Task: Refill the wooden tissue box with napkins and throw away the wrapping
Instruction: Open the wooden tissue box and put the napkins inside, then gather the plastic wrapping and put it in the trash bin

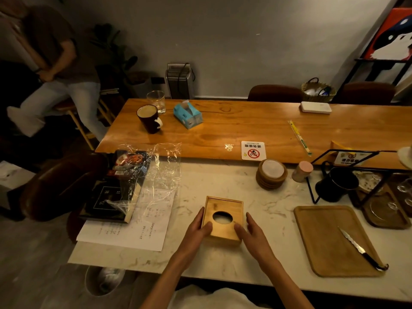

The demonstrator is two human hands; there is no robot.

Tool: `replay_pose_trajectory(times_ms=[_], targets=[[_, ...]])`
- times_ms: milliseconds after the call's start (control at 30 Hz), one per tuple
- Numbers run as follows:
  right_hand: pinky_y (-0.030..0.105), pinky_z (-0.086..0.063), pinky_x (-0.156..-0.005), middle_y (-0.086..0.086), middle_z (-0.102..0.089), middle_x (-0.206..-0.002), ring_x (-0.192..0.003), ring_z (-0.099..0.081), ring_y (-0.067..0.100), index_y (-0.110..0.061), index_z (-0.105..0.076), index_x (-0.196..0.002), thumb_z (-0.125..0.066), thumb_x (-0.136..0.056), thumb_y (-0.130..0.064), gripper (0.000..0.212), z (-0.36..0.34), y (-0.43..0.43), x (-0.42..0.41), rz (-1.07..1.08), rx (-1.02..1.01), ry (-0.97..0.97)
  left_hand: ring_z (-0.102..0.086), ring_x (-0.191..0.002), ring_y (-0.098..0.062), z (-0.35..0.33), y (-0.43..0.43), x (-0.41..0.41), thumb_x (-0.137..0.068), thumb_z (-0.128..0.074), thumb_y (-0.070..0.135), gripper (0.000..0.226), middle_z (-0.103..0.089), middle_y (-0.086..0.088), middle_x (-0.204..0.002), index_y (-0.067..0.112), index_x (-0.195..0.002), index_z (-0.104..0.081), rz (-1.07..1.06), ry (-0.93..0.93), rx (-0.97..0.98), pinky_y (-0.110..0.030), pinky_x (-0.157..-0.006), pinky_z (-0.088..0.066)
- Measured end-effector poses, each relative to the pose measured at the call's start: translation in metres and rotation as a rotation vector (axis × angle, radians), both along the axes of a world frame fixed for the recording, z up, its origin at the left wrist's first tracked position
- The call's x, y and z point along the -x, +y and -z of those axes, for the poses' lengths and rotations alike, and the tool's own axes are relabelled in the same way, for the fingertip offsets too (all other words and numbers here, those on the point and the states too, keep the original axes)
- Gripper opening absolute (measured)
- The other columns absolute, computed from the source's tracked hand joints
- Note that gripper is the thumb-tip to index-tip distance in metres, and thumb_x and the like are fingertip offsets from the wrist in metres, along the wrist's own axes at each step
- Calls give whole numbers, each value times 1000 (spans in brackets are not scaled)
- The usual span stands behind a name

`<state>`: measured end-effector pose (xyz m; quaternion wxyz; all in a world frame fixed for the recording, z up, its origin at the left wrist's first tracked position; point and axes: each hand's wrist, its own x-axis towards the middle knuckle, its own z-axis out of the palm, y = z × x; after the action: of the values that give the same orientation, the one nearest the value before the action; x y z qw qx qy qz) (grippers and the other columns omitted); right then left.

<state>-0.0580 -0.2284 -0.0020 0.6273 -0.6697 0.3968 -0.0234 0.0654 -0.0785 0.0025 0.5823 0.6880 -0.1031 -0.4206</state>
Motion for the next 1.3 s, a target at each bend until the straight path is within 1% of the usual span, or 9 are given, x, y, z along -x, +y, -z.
replay_pose_trajectory(times_ms=[100,200,333,533,600,733,967,1167,1300], targets=[[33,-46,-104,-7,-55,-139,-122,-56,9,-32,-35,-148,-57,-94,-38,58,-5,7,4,-68,-92,-96,-41,-134,-9,2,-3,4,-93,-60,24,71,-37,12,-152,35,-153,-22,15,20,-42,-34,-114,-34],[27,-46,-97,-7,-56,-137,-119,-56,11,-28,-36,-148,-55,-97,-20,55,-8,1,-5,-30,-74,-90,-40,-135,-12,-5,-11,-3,-94,-59,17,75,-36,11,-151,31,-154,-17,8,37,-48,-29,-109,-36],[21,-45,-89,-8,-54,-134,-112,-55,5,-31,-37,-145,-52,-98,-16,51,-20,-9,-27,-37,-92,-117,-37,-138,-14,-10,-24,-18,-90,-61,25,78,-33,10,-155,38,-153,-16,4,-5,-46,-36,-115,-32],[38,-39,-110,-2,-46,-147,-133,-45,20,-29,-32,-150,-48,-97,-11,58,-11,-22,-51,-73,-53,-77,-19,-147,-18,-4,-36,-39,-105,-38,24,58,-15,5,-162,31,-155,-9,14,-103,-116,-37,-119,-22],[33,-34,-112,-2,-42,-150,-137,-40,20,-26,-30,-151,-42,-96,-4,60,-10,-27,-57,-64,-44,-51,-17,-148,-18,1,-41,-48,-106,-33,19,55,-12,3,-163,30,-154,-10,28,-139,-141,-37,-120,-20],[27,-31,-105,1,-37,-153,-139,-36,21,-22,-25,-153,-38,-98,-1,60,-14,-41,-77,-62,-31,-27,-19,-148,-21,2,-60,-67,-106,-31,17,55,-15,0,-162,28,-155,-8,38,-206,-185,-36,-119,-21],[35,-31,-111,7,-36,-154,-141,-34,26,-16,-27,-151,-38,-96,4,60,-21,-76,-126,-27,28,-30,-23,-146,-24,-8,-106,-111,-104,-30,8,56,-19,-5,-162,21,-155,-9,40,-266,-203,-29,-113,-23],[22,-30,-99,7,-44,-149,-138,-37,26,-15,-32,-150,-39,-96,3,57,-15,-91,-148,8,103,-31,-37,-139,-29,6,-127,-129,-103,-32,8,60,-33,-8,-157,28,-155,-10,2,-295,-255,-39,-114,-33],[22,-31,-98,5,-45,-148,-136,-40,24,-19,-28,-152,-40,-100,-4,55,-5,-94,-145,-38,168,-33,-41,-136,-30,12,-128,-128,-103,-32,6,60,-36,-8,-155,25,-155,-9,-28,-328,-280,-35,-110,-35]])
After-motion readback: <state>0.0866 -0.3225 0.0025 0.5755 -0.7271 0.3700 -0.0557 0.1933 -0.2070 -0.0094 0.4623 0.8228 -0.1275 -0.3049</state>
